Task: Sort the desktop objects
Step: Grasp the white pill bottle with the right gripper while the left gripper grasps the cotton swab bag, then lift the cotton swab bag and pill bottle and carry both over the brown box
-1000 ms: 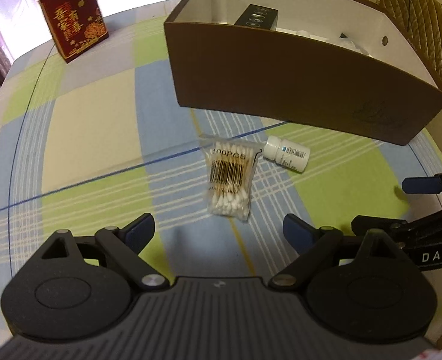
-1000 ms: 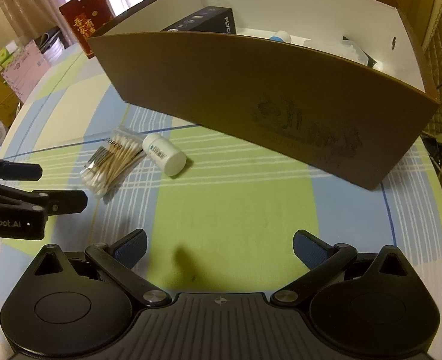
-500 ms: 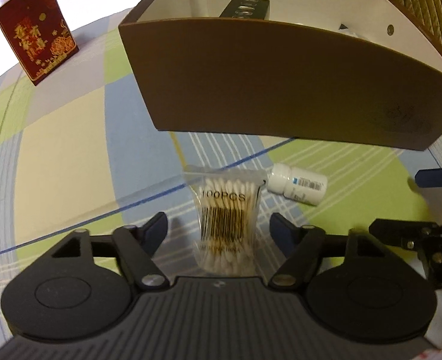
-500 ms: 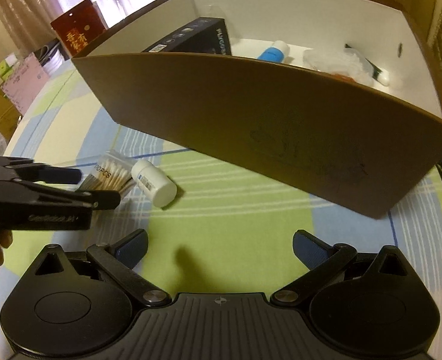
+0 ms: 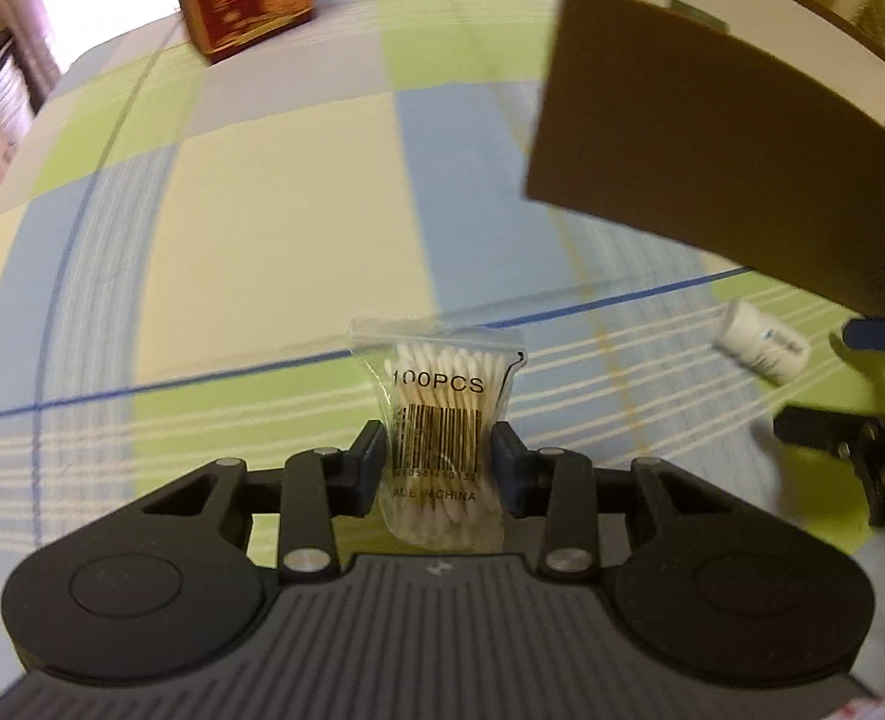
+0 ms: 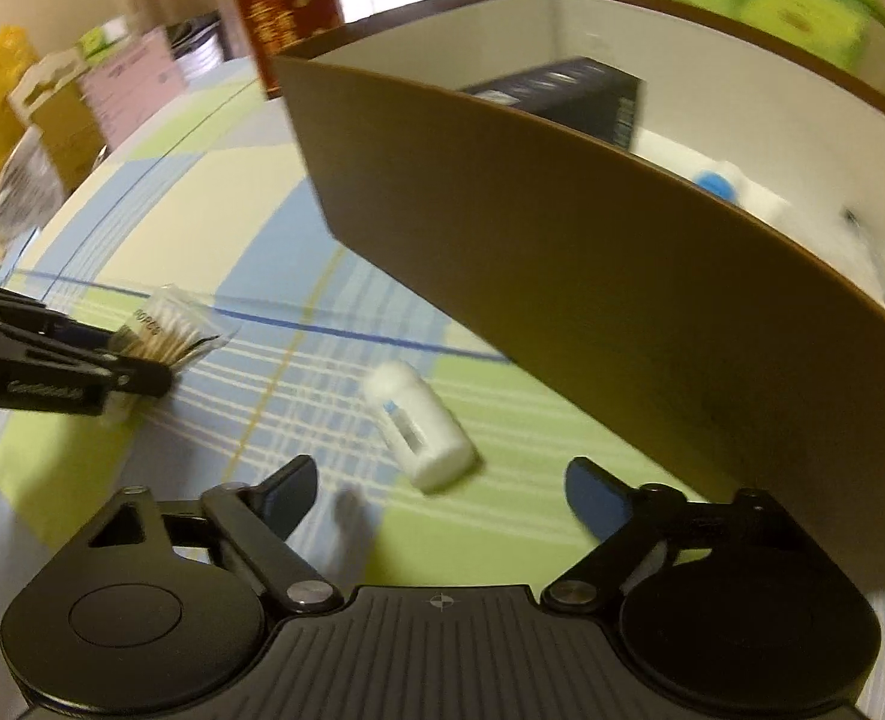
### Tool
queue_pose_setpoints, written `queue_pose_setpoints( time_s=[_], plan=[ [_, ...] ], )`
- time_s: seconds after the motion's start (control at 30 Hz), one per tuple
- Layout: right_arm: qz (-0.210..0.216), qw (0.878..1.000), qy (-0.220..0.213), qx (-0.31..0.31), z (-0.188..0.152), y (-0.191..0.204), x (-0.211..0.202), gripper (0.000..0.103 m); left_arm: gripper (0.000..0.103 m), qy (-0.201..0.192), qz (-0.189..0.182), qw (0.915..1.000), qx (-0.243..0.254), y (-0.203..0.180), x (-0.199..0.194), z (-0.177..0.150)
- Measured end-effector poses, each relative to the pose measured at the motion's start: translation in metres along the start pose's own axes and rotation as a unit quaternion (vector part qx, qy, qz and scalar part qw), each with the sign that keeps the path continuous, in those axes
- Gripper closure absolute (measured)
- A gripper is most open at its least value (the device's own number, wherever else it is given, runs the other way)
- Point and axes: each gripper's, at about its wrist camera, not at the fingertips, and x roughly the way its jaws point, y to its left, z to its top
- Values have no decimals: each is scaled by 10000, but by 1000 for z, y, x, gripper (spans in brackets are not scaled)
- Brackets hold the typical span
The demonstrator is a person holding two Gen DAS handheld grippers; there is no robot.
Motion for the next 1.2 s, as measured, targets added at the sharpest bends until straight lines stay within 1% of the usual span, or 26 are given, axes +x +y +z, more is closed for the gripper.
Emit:
queue_pose_setpoints(
  time_s=[0.13, 0.2, 0.3, 0.33, 0.37, 0.4, 0.43, 0.47, 0.5, 0.87, 1.07, 1.2],
  plan=[
    [-16, 9996, 52, -264, 9, 8, 14, 34, 69, 43, 37, 10000, -49, 5, -6, -7],
    [10, 9995, 103, -311, 13, 11, 20, 42, 69, 52, 52, 10000, -38, 4, -7, -9],
    [-57, 9989, 110, -441, 15, 14, 27, 47, 70, 64, 68, 10000, -34, 3, -6, -8],
    [-84, 9987, 108, -493, 16, 15, 28, 50, 70, 71, 69, 9999, -29, 3, -5, -7],
    [-91, 9985, 98, -539, 15, 16, 28, 55, 70, 76, 64, 9999, -27, 2, -5, -6],
    [-82, 9983, 82, -570, 14, 16, 27, 62, 70, 77, 63, 9999, -20, 2, -4, -5],
    [-86, 9982, 68, -598, 14, 16, 26, 66, 70, 75, 66, 9999, -8, 1, -4, -5],
    [-78, 9980, 62, -618, 13, 16, 24, 74, 70, 73, 69, 9999, 0, 0, -4, -5],
    [-79, 9979, 60, -632, 12, 15, 23, 77, 70, 72, 71, 9999, 3, -1, -4, -4],
    [-101, 9985, 147, -524, -15, 13, -2, 78, 70, 77, 14, 9999, 115, -14, -4, -4],
    [-120, 9994, 228, -245, -34, 5, -20, 78, 70, 107, -65, 9996, 263, -24, -6, -6],
    [-133, 9995, 287, -47, -48, -4, -35, 78, 73, 121, -122, 9990, 401, -33, -9, -9]
  ],
)
